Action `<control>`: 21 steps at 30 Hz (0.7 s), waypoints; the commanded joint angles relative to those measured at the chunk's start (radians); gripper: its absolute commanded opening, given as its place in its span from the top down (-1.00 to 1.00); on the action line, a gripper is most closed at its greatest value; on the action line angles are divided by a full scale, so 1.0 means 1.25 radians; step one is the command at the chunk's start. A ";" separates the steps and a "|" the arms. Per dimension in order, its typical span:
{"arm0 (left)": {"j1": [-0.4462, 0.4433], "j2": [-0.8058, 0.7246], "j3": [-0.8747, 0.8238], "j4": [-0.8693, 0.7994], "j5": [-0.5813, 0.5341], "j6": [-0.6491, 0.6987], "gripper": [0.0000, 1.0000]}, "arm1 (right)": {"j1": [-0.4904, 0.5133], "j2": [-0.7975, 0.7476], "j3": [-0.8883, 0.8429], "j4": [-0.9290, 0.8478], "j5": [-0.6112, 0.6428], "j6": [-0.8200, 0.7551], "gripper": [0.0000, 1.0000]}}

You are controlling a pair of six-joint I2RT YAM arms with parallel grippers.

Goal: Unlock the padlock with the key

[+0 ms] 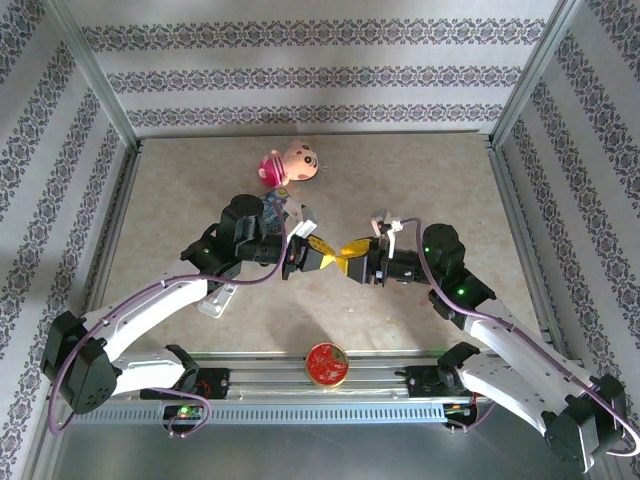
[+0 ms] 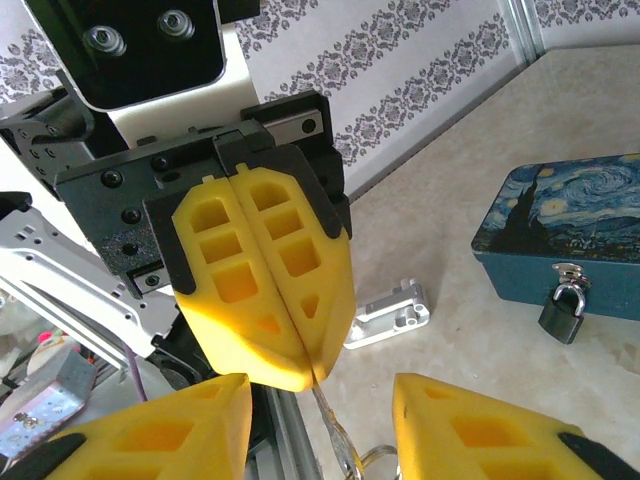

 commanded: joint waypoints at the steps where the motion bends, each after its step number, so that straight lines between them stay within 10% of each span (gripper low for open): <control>1: 0.008 -0.013 -0.011 0.062 0.023 -0.027 1.00 | 0.006 0.004 -0.003 0.038 -0.021 0.004 0.18; 21: 0.025 -0.022 -0.026 0.134 0.018 -0.095 1.00 | 0.006 0.004 -0.018 0.038 -0.023 0.009 0.43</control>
